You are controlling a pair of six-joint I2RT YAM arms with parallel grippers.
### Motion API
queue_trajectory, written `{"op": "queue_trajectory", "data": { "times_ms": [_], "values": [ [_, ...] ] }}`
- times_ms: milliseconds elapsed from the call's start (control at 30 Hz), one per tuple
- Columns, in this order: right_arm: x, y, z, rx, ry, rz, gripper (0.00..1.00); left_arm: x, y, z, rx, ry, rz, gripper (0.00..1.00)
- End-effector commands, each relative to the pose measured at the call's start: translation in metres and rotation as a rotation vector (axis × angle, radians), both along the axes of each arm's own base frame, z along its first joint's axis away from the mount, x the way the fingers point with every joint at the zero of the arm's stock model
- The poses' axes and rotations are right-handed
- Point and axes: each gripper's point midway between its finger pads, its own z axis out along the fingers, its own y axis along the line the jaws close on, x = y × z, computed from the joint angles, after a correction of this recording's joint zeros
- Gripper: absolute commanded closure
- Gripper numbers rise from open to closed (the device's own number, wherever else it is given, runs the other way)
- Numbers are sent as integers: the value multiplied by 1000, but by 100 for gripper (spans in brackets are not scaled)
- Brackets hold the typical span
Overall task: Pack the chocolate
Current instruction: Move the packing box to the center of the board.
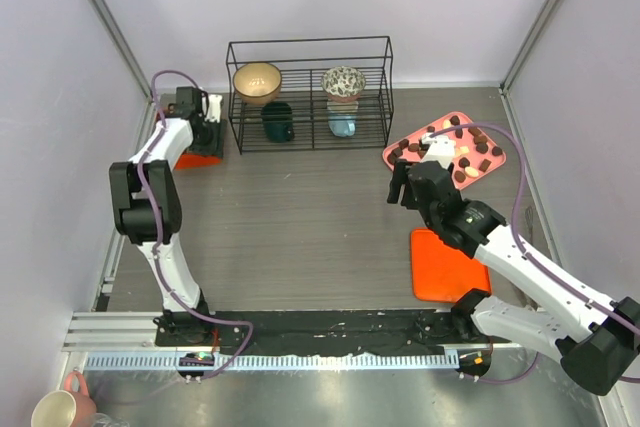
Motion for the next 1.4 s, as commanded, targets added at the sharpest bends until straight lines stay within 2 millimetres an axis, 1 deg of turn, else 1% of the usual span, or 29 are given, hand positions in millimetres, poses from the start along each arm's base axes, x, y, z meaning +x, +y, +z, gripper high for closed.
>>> {"op": "queue_trajectory", "data": {
  "times_ms": [0,67,200,233,267,333,400,467,533,567,600,633,667,700,733,800,1000,1033,1067,1333,1367],
  "values": [
    [6,6,10,25,-46,12,24,26,5,9,35,-82,-5,50],
    [5,8,7,28,-38,22,25,28,4,15,36,-92,-11,51],
    [4,10,4,36,-30,39,25,16,-2,29,10,-101,-49,56],
    [3,11,3,36,-28,43,25,12,-4,43,13,-130,-69,56],
    [3,12,3,36,-27,46,25,5,-5,41,13,-124,-77,56],
    [2,13,1,39,-23,55,25,3,-4,50,28,-156,-96,55],
    [3,13,0,42,-22,54,25,0,-1,62,61,-187,-126,55],
    [3,15,0,41,-20,61,25,2,8,67,119,-206,-138,54],
    [3,16,-2,44,-15,65,25,8,15,68,162,-229,-137,54],
    [3,17,-1,49,-16,66,25,10,21,63,186,-219,-130,53],
    [3,17,0,50,-18,65,25,15,26,65,201,-230,-130,52],
    [3,17,1,51,-18,66,25,18,29,62,203,-226,-127,52],
    [2,17,1,50,-18,68,25,20,35,60,206,-223,-112,52],
    [2,17,1,49,-20,68,25,23,39,51,204,-201,-104,52],
    [2,16,2,49,-25,67,26,29,41,53,203,-208,-95,52],
    [2,15,2,47,-24,65,25,33,49,45,198,-188,-77,52],
    [-1,15,2,45,-22,72,26,41,67,37,221,-182,-31,51],
    [-1,15,2,46,-24,72,26,41,67,32,217,-170,-30,51],
    [-1,16,3,49,-26,74,26,42,69,32,219,-170,-28,51],
    [-3,20,4,54,-27,90,28,43,70,11,210,-130,-24,50],
    [-3,20,3,53,-24,90,28,41,70,4,209,-109,-25,50]
  ]
}}
